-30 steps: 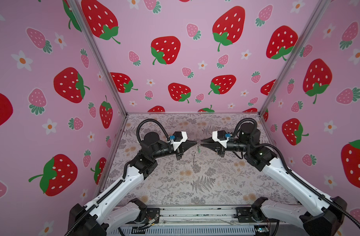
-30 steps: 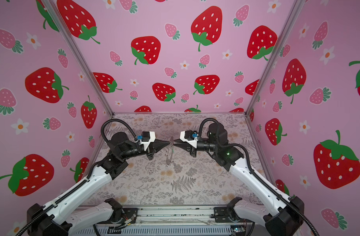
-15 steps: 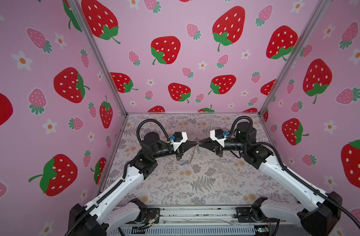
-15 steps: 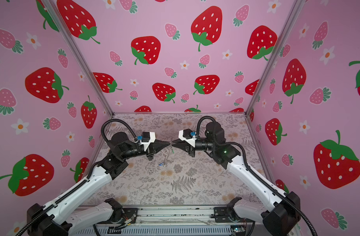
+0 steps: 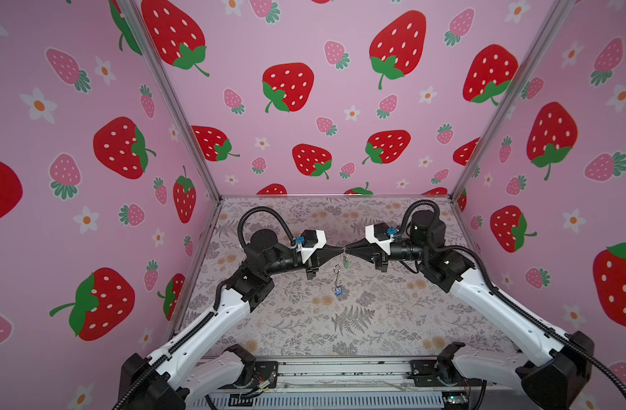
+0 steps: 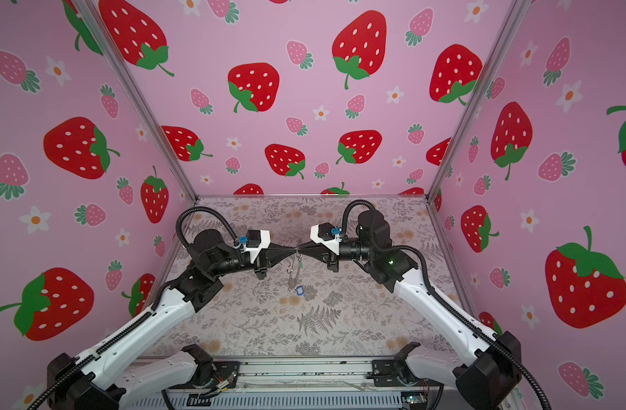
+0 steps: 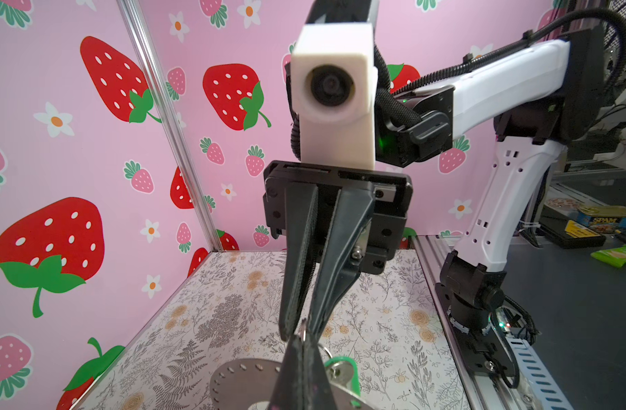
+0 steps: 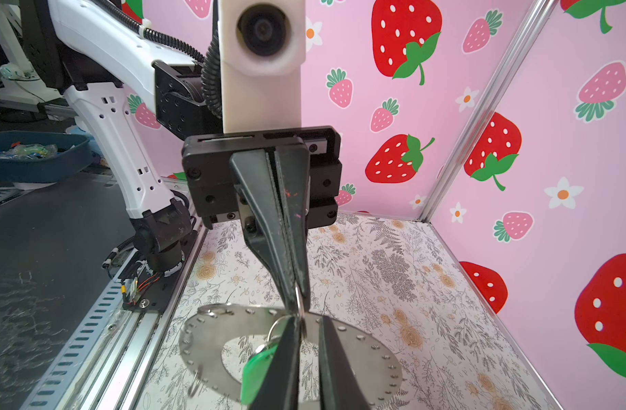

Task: Put the keys on the keyring

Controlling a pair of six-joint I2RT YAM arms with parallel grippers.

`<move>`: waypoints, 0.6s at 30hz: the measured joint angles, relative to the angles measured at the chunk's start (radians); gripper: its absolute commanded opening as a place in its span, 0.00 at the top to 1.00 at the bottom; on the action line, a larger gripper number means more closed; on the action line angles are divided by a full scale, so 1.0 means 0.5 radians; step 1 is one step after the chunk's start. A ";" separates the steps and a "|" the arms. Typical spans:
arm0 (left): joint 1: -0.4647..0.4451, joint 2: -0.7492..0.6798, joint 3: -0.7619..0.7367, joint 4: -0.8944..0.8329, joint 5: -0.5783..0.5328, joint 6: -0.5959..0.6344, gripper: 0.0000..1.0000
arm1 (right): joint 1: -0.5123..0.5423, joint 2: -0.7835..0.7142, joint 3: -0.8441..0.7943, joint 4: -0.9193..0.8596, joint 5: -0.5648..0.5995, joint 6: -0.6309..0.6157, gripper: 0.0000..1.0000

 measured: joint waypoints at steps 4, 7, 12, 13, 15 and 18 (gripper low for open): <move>0.000 0.000 0.000 0.000 0.000 0.000 1.00 | 0.000 0.014 0.000 -0.001 -0.012 0.000 0.85; 0.000 0.000 0.000 0.000 0.005 0.000 1.00 | 0.000 0.014 0.001 -0.002 -0.014 -0.001 0.86; 0.000 0.000 0.000 0.002 0.005 0.000 1.00 | 0.000 0.014 0.001 -0.002 -0.024 -0.002 0.89; 0.000 0.000 0.000 0.002 0.005 0.000 1.00 | 0.000 0.014 0.001 -0.002 -0.027 -0.002 0.90; 0.000 0.000 0.000 0.002 0.006 0.000 1.00 | 0.000 0.014 0.001 -0.003 -0.034 -0.005 0.93; 0.000 0.000 0.000 0.002 0.005 0.001 1.00 | 0.000 0.014 0.001 -0.008 -0.036 -0.008 0.95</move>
